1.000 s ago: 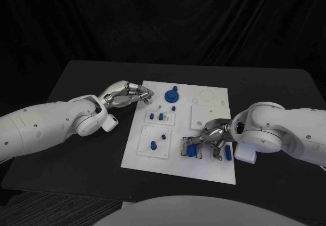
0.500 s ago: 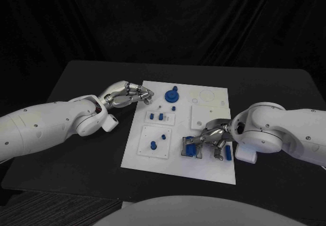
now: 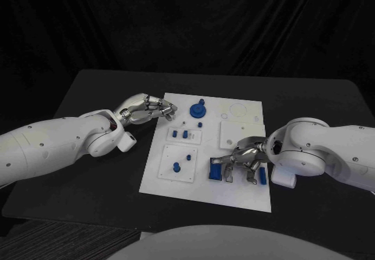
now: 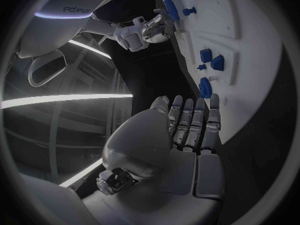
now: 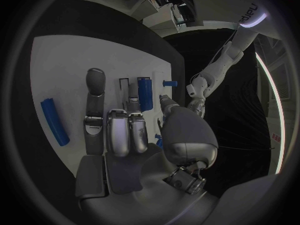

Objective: Assemble the parts on the task board

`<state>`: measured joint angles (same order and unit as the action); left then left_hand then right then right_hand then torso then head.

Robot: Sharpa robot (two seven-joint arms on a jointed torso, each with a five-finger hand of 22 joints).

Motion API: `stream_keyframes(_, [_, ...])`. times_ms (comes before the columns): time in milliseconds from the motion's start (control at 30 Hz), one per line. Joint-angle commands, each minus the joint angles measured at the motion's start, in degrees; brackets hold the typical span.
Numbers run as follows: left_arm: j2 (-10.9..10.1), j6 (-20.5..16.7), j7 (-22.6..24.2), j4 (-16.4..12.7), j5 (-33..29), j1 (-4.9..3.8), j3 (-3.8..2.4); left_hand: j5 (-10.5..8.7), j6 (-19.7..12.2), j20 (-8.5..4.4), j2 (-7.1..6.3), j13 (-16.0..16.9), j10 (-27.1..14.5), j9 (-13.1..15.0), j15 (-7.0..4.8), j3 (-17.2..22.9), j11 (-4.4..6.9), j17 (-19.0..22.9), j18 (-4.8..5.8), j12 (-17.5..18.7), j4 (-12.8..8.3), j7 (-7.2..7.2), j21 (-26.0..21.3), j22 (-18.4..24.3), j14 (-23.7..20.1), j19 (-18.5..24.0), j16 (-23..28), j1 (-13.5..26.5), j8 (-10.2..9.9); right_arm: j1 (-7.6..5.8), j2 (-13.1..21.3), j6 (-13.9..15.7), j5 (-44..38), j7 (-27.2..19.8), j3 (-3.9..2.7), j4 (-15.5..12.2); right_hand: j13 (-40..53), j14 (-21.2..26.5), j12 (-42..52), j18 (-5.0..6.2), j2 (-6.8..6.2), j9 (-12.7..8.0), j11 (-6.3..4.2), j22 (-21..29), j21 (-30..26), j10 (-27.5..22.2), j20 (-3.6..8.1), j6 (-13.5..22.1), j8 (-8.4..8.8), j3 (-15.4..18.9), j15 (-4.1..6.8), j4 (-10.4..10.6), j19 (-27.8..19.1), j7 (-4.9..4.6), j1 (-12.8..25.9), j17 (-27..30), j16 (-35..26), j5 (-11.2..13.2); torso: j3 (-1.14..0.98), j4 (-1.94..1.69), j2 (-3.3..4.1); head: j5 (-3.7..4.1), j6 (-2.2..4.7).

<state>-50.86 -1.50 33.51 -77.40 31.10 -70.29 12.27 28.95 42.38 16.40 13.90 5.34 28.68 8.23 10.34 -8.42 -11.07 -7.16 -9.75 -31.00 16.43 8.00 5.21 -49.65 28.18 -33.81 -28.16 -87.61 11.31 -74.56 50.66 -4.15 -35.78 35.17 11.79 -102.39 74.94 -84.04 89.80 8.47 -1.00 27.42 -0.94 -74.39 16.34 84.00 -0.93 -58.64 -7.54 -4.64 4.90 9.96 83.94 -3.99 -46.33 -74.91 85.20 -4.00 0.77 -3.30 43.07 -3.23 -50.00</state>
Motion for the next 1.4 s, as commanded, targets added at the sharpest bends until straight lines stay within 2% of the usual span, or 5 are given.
stream_keyframes(33, [0.0,0.8,0.5,-0.1,-0.3,0.11,-0.05,0.34,-0.1,-0.05,-0.43,0.0,0.0,0.0,0.27,0.2,-0.22,0.1,-0.1,-0.2,0.0,0.42,0.2,-0.1,0.3,-0.5,-0.3,0.0,0.2,0.29,0.4,0.5,-0.7,0.9,0.12,-0.2,15.1,-3.6,0.2,1.13,-0.06,-0.1,0.19,0.1,-0.1,6.0,-0.48,0.4,-0.19,0.7,-0.28,0.1,1.5,0.09,0.5,-1.4,-0.3,-0.3,-0.01,-0.02,0.01,-0.12,0.0])
stream_keyframes(500, [-0.3,0.7,0.4,-0.1,-0.3,0.22,-0.05,0.32,-0.1,-0.05,-0.4,-0.1,0.1,-0.1,0.32,0.4,-0.28,0.1,-0.06,-0.2,0.0,0.44,0.2,-0.1,0.3,-0.5,-0.3,0.1,0.2,-2.92,7.0,2.6,-0.1,-2.4,0.11,-4.0,15.1,-3.7,0.2,1.09,2.39,-0.1,-0.12,0.1,0.6,6.0,-0.29,-0.8,-1.14,4.6,-0.04,2.6,1.6,0.48,-0.5,-1.7,-0.1,-3.9,-0.06,0.03,0.03,-0.24,0.0])
stream_keyframes(967, [-0.2,0.7,0.3,-0.1,-0.3,0.24,-0.05,0.31,-0.1,-0.05,-0.42,-0.1,0.1,-0.1,0.33,0.4,-0.29,0.1,-0.05,-0.2,0.0,0.45,0.2,-0.1,0.3,-0.5,-0.4,0.1,0.2,-5.1,10.9,0.2,-8.3,-2.0,0.13,-5.2,15.1,-3.9,0.2,1.04,1.95,2.6,-1.27,-0.1,1.9,6.0,0.33,-3.7,-5.27,3.1,0.83,-8.1,1.7,1.87,-15.9,-2.5,0.5,-10.4,0.09,0.1,-0.13,0.02,0.0])
stream_keyframes(1167, [-0.2,0.8,0.3,0.0,-0.3,0.26,-0.05,0.3,-0.1,-0.05,-0.43,-0.1,0.1,-0.1,0.33,0.5,-0.3,0.1,-0.04,-0.3,0.0,0.45,0.2,-0.1,0.3,-0.5,-0.4,0.2,0.3,-4.09,10.6,4.9,-23.8,-9.6,0.13,-7.4,15.1,-4.1,0.2,0.6,2.11,26.3,-2.79,-0.7,4.0,6.0,1.29,4.7,-26.89,6.0,2.65,-9.7,1.7,4.17,-18.3,-4.0,1.1,-6.2,0.1,0.0,-0.1,0.07,0.0])
stream_keyframes(1400, [-0.2,1.0,0.3,0.0,-0.3,0.31,-0.05,0.3,-0.1,-0.05,-0.43,-0.1,0.1,-0.1,0.33,0.5,-0.3,0.1,-0.04,-0.3,0.0,0.45,0.2,-0.1,0.3,-0.5,-0.4,0.2,0.3,-1.1,8.9,8.8,-37.6,-14.2,0.13,-8.9,15.1,-4.1,0.2,0.58,-0.25,43.3,-3.79,-1.2,5.4,6.0,1.99,1.1,-44.65,8.2,2.77,-5.8,1.8,4.92,-17.8,-4.1,1.2,-0.1,-0.09,0.07,0.11,0.13,0.0])
